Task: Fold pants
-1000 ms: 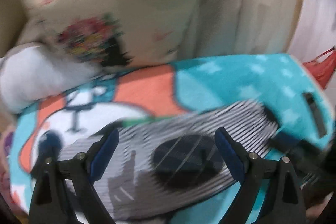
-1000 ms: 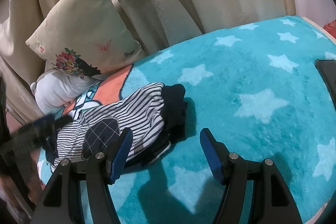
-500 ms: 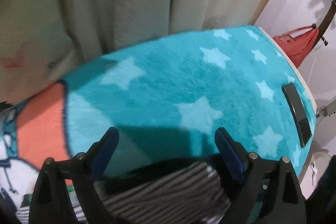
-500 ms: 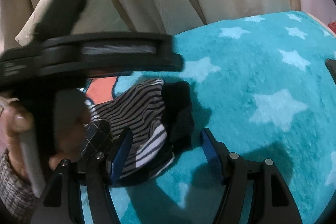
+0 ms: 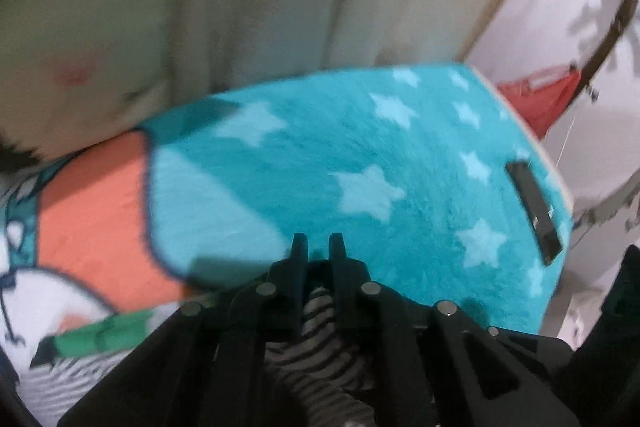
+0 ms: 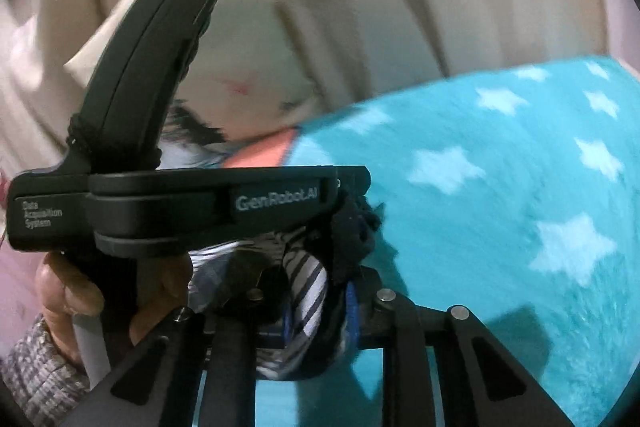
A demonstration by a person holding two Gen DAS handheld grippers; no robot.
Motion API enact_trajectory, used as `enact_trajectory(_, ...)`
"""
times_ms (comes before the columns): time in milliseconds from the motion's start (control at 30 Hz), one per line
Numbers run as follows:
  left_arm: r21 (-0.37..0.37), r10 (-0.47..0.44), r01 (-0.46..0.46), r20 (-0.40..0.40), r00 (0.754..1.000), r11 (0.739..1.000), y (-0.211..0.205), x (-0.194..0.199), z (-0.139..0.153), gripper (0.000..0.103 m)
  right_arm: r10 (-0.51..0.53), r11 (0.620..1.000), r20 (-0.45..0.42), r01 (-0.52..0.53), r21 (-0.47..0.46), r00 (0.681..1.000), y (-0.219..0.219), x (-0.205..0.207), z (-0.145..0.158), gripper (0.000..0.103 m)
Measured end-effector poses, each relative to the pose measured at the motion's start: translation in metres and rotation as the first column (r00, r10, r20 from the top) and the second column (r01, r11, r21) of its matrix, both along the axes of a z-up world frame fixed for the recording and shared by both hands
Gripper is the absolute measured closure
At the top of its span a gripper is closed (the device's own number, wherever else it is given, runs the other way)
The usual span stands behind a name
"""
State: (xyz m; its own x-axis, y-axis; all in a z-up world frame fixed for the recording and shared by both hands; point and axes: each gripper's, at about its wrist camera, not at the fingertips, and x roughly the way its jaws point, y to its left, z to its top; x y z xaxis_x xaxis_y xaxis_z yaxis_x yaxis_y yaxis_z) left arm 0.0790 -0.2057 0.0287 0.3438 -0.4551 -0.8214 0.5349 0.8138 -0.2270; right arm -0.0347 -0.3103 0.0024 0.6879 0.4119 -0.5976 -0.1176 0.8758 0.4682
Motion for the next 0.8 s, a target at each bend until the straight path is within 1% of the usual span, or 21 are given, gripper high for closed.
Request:
enact_trajectory(67,-0.037,0.052,-0.051,0.018,0.998,0.998,0.029,-0.003,0.009,0.093,0.062,0.998,0.022,-0.062,-0.018,0.998,0.022,0.002,0.009,0.081)
enact_trajectory(100,-0.047,0.072,-0.071,0.022,0.997,0.996,0.038,-0.003,0.011,0.093,0.09,0.996,0.027,-0.089,-0.024,0.996,0.033,0.006,0.012,0.081)
enact_trajectory(167,-0.061,0.14,-0.138,0.038,0.989,0.989,0.07,-0.006,0.013,0.093,0.151,0.988,0.03,-0.15,-0.041,0.988,0.054,0.01,0.015,0.08)
enact_trajectory(267,-0.067,0.248,-0.245,0.045,0.968,0.967,0.116,-0.011,0.008,0.093,0.238,0.969,0.018,-0.237,-0.067,0.971,0.089,0.016,0.011,0.076)
enact_trajectory(333,-0.069,0.307,-0.304,0.03,0.951,0.95,0.143,-0.016,0.002,0.091,0.307,0.95,-0.022,-0.308,-0.054,0.951,0.112,0.022,-0.001,0.072)
enact_trajectory(367,-0.069,0.328,-0.326,0.027,0.944,0.943,0.154,-0.019,-0.001,0.087,0.347,0.937,-0.05,-0.349,-0.035,0.937,0.123,0.021,-0.01,0.069)
enact_trajectory(400,-0.067,0.357,-0.354,0.03,0.934,0.933,0.166,-0.024,-0.003,0.081,0.367,0.929,-0.07,-0.369,-0.034,0.928,0.131,0.023,-0.015,0.067)
enact_trajectory(433,-0.063,0.377,-0.374,0.037,0.926,0.925,0.177,-0.029,-0.003,0.077,0.378,0.922,-0.088,-0.384,-0.057,0.922,0.14,0.022,-0.019,0.065)
enact_trajectory(500,-0.051,0.416,-0.413,0.054,0.908,0.909,0.19,-0.039,-0.004,0.067,0.388,0.914,-0.082,-0.395,-0.095,0.918,0.145,0.02,-0.016,0.065)
enact_trajectory(533,-0.044,0.435,-0.433,0.065,0.898,0.9,0.197,-0.046,-0.004,0.066,0.396,0.912,-0.066,-0.4,-0.089,0.916,0.142,0.017,-0.008,0.065)
enact_trajectory(567,-0.038,0.451,-0.449,0.079,0.889,0.893,0.203,-0.052,-0.004,0.063,0.387,0.917,-0.045,-0.389,-0.087,0.921,0.135,0.014,0.0,0.065)
enact_trajectory(600,-0.032,0.462,-0.461,0.092,0.882,0.887,0.208,-0.058,-0.003,0.06,0.37,0.924,-0.029,-0.371,-0.095,0.929,0.129,0.012,0.006,0.065)
enact_trajectory(667,-0.022,0.498,-0.499,0.133,0.857,0.866,0.216,-0.073,0.001,0.055,0.302,0.947,0.002,-0.3,-0.119,0.953,0.112,0.013,0.022,0.065)
enact_trajectory(700,-0.027,0.513,-0.515,0.152,0.845,0.857,0.22,-0.081,0.003,0.053,0.277,0.954,0.003,-0.274,-0.122,0.961,0.108,0.015,0.025,0.065)
enact_trajectory(800,-0.042,0.547,-0.55,0.184,0.817,0.834,0.229,-0.097,0.009,0.05,0.208,0.967,-0.037,-0.212,-0.141,0.977,0.1,0.034,0.02,0.065)
